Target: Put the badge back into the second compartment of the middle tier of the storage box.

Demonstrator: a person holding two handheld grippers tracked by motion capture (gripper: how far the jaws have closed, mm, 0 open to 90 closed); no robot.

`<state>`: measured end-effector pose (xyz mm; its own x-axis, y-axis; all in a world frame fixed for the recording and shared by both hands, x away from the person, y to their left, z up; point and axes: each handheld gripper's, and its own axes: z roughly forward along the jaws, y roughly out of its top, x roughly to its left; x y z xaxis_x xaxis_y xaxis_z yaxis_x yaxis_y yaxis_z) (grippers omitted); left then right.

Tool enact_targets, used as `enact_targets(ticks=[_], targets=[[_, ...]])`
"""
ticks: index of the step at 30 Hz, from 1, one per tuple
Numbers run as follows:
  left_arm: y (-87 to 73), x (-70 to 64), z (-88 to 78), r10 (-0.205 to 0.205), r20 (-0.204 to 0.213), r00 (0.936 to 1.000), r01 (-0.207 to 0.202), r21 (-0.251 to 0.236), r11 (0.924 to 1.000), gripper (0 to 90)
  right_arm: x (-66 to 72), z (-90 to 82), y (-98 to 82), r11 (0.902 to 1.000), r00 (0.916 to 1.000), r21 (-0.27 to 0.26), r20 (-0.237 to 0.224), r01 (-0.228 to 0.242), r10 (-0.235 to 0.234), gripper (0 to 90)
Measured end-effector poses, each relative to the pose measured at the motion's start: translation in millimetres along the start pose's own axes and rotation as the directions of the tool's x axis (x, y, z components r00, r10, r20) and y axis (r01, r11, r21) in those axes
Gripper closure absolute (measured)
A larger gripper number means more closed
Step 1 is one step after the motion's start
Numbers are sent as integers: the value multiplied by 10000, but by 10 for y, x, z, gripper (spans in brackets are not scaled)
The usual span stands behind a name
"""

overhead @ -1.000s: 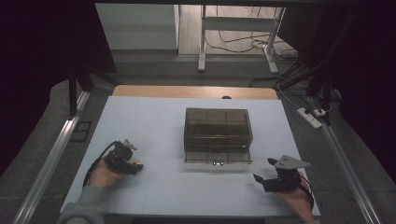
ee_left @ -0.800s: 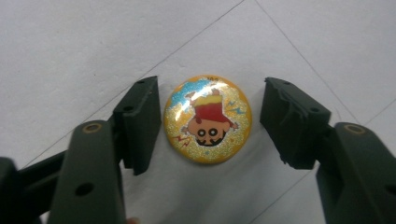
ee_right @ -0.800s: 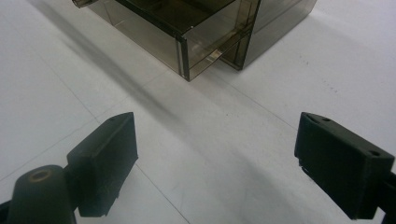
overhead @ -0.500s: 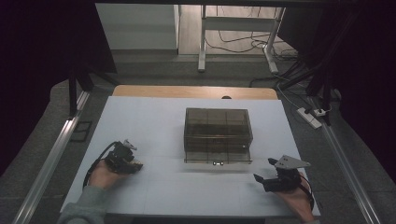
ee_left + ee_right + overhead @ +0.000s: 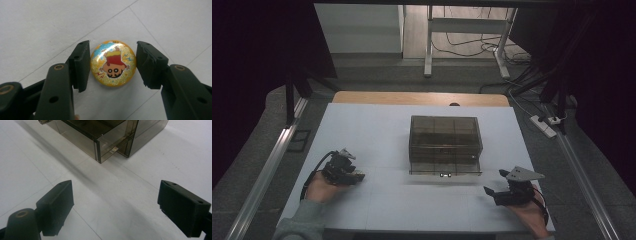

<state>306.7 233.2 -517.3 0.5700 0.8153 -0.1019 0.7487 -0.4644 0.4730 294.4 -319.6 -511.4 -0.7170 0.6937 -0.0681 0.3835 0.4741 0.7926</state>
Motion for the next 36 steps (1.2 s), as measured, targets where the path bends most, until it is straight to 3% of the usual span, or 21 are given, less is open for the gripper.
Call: enact_targets(ticks=[2,12,29,36], targets=[[0,6,-33,-81,173,9998,85,-251,9996,468,0,0,0,10000,10000,-8,-7,-3,3,129],[-11,12,-122,-232,166,9996,247,-959,9951,468,-2,-2,0,10000,10000,25,-11,13,-13,129],[-19,-1,-213,-290,366,9989,348,-1706,9847,468,-1,1,-1,10000,10000,2,-2,-5,5,130],[-21,-17,-272,-258,410,9988,347,-2336,9717,468,-2,-3,0,10000,10000,22,0,12,-12,130]])
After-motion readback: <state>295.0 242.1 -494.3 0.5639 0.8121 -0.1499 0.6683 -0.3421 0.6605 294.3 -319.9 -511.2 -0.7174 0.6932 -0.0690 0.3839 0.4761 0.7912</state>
